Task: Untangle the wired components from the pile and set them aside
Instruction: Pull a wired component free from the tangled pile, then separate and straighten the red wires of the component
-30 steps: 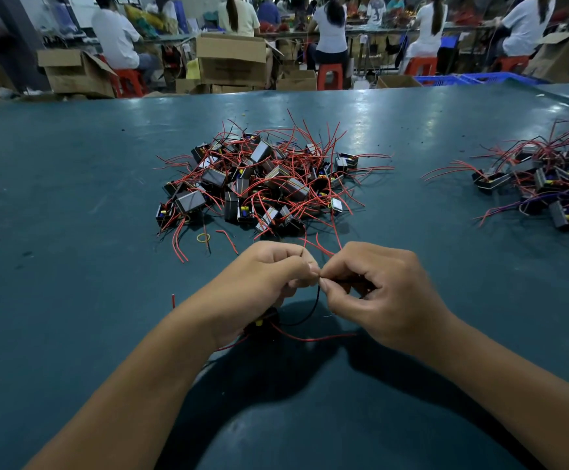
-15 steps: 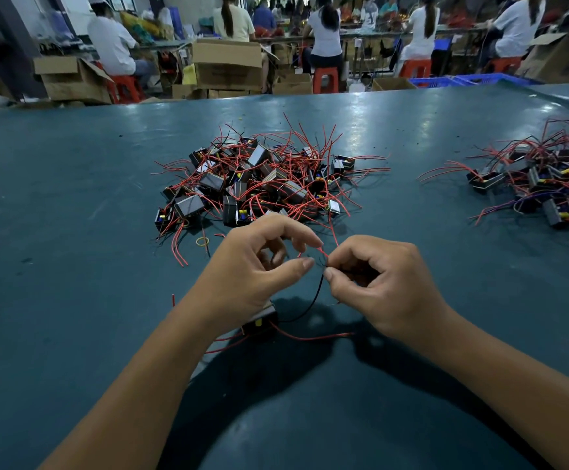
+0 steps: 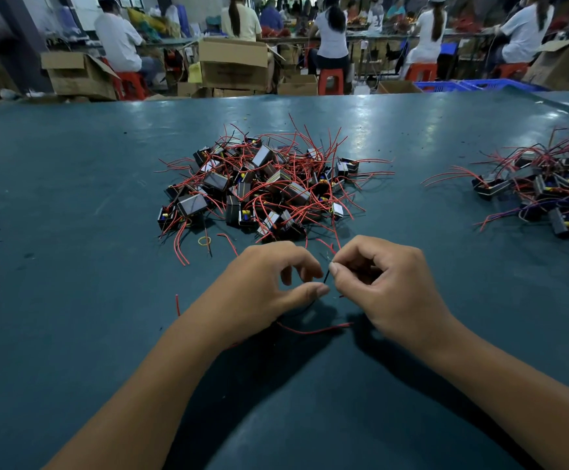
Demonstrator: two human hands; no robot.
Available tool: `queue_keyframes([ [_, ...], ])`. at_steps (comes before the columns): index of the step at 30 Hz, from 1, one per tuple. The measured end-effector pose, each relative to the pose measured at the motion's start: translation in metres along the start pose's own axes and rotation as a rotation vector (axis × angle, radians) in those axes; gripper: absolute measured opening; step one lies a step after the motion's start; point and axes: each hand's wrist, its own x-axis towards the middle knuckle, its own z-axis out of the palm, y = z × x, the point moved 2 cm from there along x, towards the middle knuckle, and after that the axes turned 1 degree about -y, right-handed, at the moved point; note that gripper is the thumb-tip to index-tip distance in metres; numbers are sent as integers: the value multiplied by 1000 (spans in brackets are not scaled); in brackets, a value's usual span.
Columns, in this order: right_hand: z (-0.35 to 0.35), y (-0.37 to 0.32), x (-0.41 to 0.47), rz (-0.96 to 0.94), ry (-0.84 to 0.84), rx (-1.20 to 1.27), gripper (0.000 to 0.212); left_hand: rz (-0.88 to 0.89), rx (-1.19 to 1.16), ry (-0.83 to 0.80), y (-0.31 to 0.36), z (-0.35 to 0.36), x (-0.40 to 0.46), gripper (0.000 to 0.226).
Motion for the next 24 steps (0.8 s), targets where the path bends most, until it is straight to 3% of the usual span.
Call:
queue_keyframes([
  [5, 4, -1, -1, -5, -23, 6, 16, -20, -77, 37, 0, 6, 1, 3],
  [13, 5, 8, 2, 141, 18, 89, 14, -91, -105, 65, -6, -4, 1, 10],
  [19, 0, 17, 8, 319, 130, 270, 13, -188, -53, 9, -18, -21, -2, 5],
  [24, 4, 23, 7, 397, 100, 342, 11, -272, 84, -180, -31, -34, -8, 9],
])
